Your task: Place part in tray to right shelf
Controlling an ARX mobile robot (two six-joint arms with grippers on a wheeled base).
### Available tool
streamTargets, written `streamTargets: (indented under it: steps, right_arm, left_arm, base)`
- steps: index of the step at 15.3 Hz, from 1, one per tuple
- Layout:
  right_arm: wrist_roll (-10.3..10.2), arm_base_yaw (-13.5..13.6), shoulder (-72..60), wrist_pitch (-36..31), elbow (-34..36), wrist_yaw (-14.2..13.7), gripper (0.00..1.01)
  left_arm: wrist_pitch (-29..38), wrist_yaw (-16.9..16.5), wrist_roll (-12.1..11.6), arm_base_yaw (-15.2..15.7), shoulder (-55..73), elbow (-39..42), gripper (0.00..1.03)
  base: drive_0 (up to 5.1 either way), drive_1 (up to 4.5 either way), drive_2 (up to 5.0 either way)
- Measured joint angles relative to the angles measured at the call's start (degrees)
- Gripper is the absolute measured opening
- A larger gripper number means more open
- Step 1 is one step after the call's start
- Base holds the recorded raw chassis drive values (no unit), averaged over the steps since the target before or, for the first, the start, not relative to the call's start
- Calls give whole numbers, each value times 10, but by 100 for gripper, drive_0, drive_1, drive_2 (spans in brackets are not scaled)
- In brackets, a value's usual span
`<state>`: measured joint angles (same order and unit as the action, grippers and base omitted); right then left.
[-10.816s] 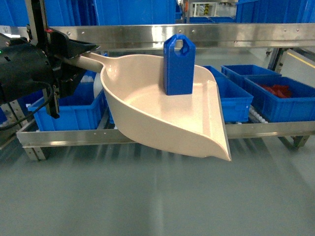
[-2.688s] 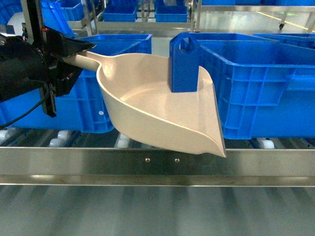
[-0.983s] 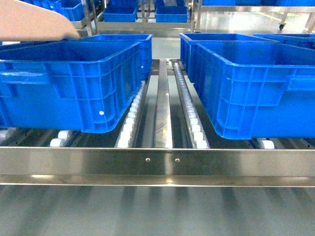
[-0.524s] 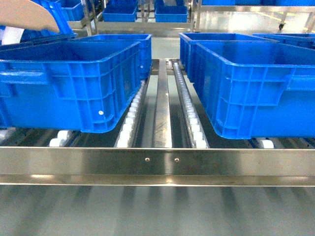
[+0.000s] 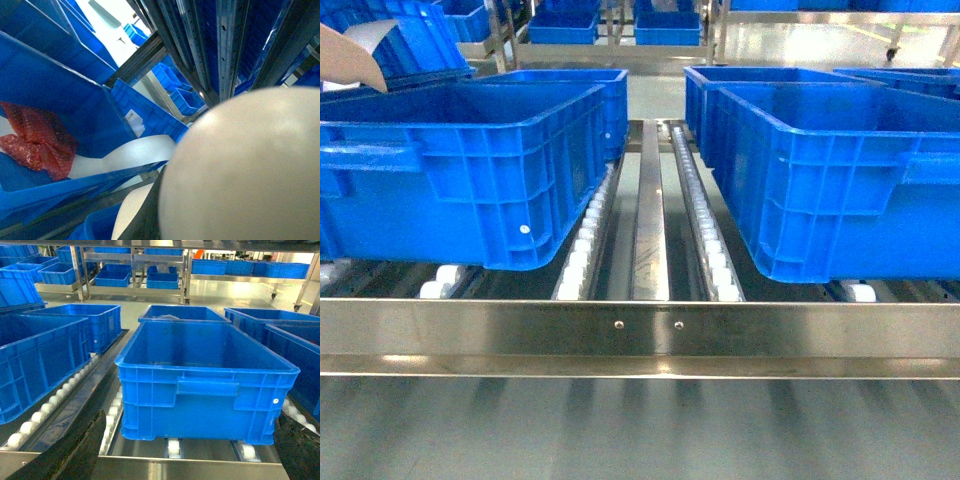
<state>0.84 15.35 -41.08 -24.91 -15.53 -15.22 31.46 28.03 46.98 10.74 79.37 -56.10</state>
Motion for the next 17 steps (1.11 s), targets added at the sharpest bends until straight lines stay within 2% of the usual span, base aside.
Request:
streamTargets:
  steps: [2,9,10,11,12,13,14,15,16,17]
  right_arm:
    - [0,0,0,0,0,0,98]
    - [0,0,0,0,0,0,98]
    - [0,0,0,0,0,0,98]
    - [0,0,0,0,0,0,98]
    - [0,0,0,0,0,0,98]
    - [0,0,0,0,0,0,98]
    - [0,0,0,0,0,0,98]
    - [0,0,0,0,0,0,98]
    - [0,0,0,0,0,0,98]
    - [0,0,0,0,0,0,98]
  left_arm:
    - [16,-1,-24,-7,0,-4,14]
    - [35,-11,-24,-9,0,-7,14]
    - [37,-30,-16,-7,-1,-5,14]
    - [53,-63,14,5,-5,5,14]
    - [53,-89,28,10,-5,5,14]
    - [53,-89,39,12,-5,5,14]
    - [-41,-181,-16,30,-25,-2,14]
    - [-91,-298,-135,31,-72,45,14]
    - [-65,-356,-236,19,-110,104,14]
    - [-34,-376,-338,0,-143,147,14]
  base:
    - [0,0,0]
    - [0,0,0]
    - [0,0,0]
    - [0,0,0]
    - [0,0,0]
    - [0,0,0]
    - [0,0,0]
    - [0,0,0]
    - [0,0,0]
    - [0,0,0]
